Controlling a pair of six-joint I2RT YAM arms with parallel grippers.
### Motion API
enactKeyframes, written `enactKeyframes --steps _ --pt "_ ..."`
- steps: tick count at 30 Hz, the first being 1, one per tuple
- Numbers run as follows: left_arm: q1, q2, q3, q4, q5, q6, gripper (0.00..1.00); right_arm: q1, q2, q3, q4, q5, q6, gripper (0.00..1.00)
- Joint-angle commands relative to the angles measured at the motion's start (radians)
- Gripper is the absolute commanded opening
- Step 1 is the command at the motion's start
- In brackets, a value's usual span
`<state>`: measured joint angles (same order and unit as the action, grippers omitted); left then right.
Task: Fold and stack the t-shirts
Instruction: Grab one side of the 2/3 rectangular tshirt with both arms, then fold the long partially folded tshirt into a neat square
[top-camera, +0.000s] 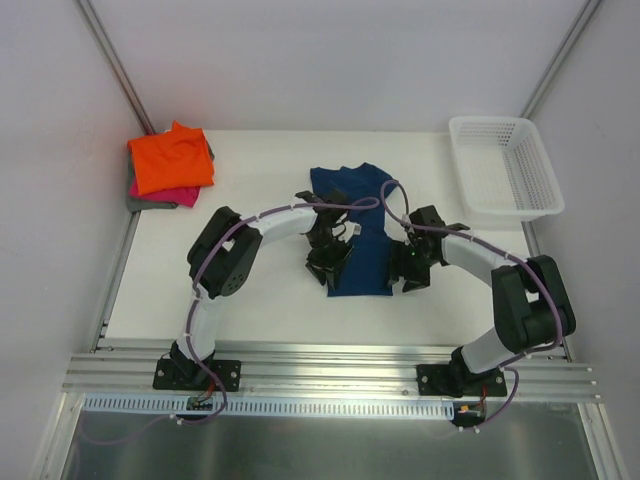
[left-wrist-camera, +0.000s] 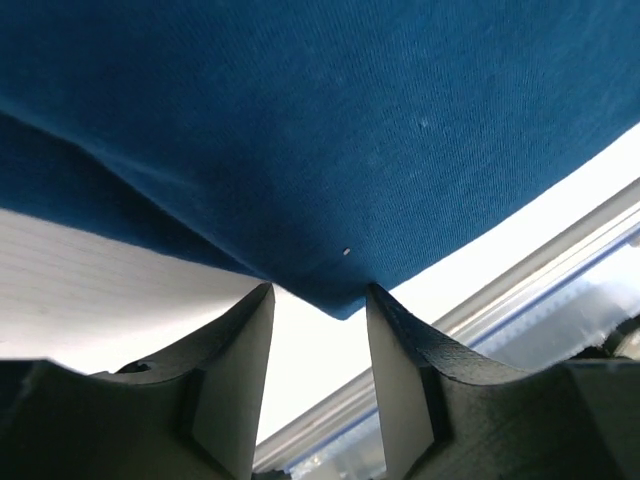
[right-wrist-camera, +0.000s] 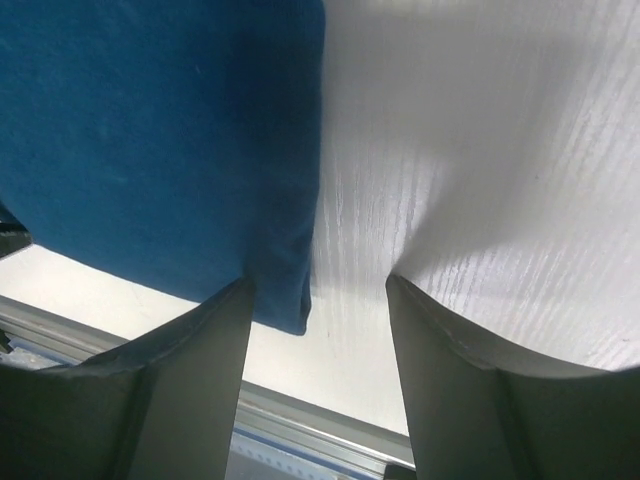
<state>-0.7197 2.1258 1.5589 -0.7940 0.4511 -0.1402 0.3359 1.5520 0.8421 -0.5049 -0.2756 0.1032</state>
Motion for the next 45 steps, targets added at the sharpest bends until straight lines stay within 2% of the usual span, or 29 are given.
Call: enactKeyframes --steps 1,6,11,14,17,18,20,21,22,23,28,34,39,45 --pt "-0.001 -0.07 -0.011 0.03 -0.075 -0.025 0.42 0.005 -0.035 -0.037 0.046 0.044 0.01 0.61" --pt "-0.044 -0.064 0.007 0.032 -0.078 -0.01 0.35 0.003 -0.05 -0.054 0.092 -0.016 0.019 0.51" --pt "-0.075 -0.078 -0.003 0.032 -0.078 -0.007 0.33 0.002 -0.067 -0.063 0.098 -0.069 0.021 0.51" --pt "-0.076 -0.092 -0.022 0.032 -0.068 -0.002 0.29 0.002 -0.072 -0.069 0.101 -0.112 0.023 0.45" --pt "-0.076 -0.104 -0.04 0.036 -0.058 -0.002 0.24 0.002 -0.069 -0.066 0.106 -0.143 0.024 0.35" --pt "-0.078 -0.106 -0.042 0.038 -0.057 0.001 0.22 0.002 -0.066 -0.063 0.106 -0.158 0.021 0.26" --pt "-0.078 -0.109 -0.04 0.039 -0.049 0.005 0.12 0.002 -0.056 -0.051 0.103 -0.169 0.018 0.15" --pt "-0.076 -0.11 -0.039 0.039 -0.051 0.01 0.09 0.002 -0.056 -0.043 0.098 -0.171 0.015 0.04" --pt "-0.078 -0.116 -0.039 0.038 -0.052 0.01 0.06 0.002 -0.053 -0.035 0.092 -0.171 0.013 0.01" --pt "-0.076 -0.119 -0.037 0.036 -0.055 0.014 0.0 0.002 -0.05 -0.026 0.082 -0.169 0.015 0.01" --pt "-0.067 -0.151 -0.031 0.029 -0.057 0.033 0.0 0.002 -0.038 0.054 0.048 -0.178 0.003 0.01" --pt "0.012 -0.165 0.05 -0.017 -0.046 0.076 0.0 -0.005 -0.03 0.15 0.043 -0.183 0.012 0.01" --pt "0.112 -0.156 0.19 -0.059 -0.071 0.122 0.0 -0.029 0.005 0.235 0.046 -0.188 0.012 0.01" --pt "0.18 -0.107 0.374 -0.073 -0.075 0.162 0.0 -0.061 0.062 0.325 0.075 -0.183 0.015 0.01"
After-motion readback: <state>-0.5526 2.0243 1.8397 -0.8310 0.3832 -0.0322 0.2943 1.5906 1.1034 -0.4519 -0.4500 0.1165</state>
